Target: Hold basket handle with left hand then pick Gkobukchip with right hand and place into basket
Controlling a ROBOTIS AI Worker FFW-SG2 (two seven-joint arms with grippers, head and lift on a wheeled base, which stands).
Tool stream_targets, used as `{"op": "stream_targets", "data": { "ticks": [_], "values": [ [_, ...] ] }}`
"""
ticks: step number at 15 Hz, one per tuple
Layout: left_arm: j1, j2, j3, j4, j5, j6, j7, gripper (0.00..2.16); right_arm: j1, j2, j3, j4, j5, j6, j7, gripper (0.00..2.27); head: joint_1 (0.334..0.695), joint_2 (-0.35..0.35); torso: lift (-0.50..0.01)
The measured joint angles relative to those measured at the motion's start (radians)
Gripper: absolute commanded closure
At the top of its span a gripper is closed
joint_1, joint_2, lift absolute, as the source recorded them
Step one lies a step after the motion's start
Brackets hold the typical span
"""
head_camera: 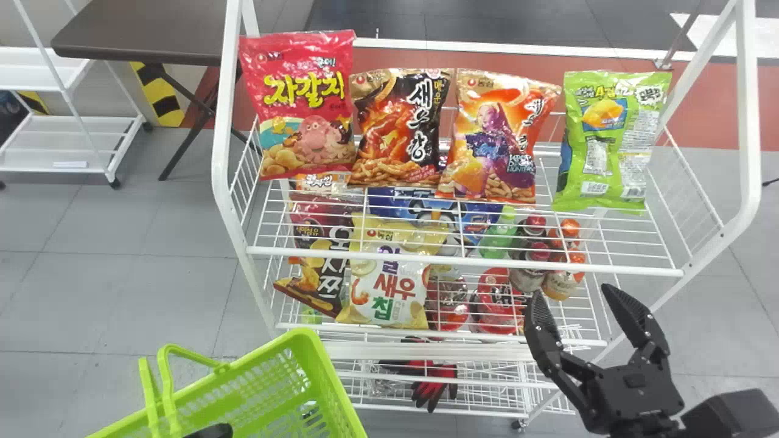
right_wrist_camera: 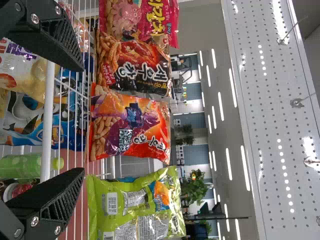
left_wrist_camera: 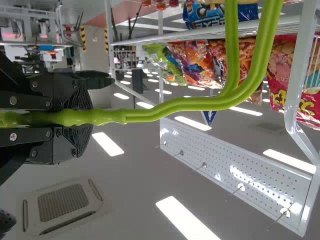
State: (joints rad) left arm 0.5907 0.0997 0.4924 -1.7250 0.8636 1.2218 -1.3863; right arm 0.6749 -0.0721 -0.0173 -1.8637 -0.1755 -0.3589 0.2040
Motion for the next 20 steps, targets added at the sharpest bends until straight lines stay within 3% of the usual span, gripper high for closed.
{"op": "stream_targets", "data": {
  "ticks": [5,16,20],
  "values": [
    [0.0,0.001,0.0,0.002,0.0,-0.001,0.002,2.15,-0.053,0.002,-0.037,-0.012,0.001,0.063,-0.002,0.1,0.695,-0.059,0.0],
    [-0.009,0.01,0.0,0.0,0.0,0.001,0.001,2.15,-0.453,-0.003,-0.27,0.001,-0.019,0.718,0.12,0.09,0.695,-0.19,0.0],
    [-0.009,0.013,0.0,-0.004,0.003,0.002,0.001,2.15,-0.625,-0.039,-0.319,0.125,-0.003,0.856,0.152,0.09,0.695,-0.233,0.0]
  ]
}}
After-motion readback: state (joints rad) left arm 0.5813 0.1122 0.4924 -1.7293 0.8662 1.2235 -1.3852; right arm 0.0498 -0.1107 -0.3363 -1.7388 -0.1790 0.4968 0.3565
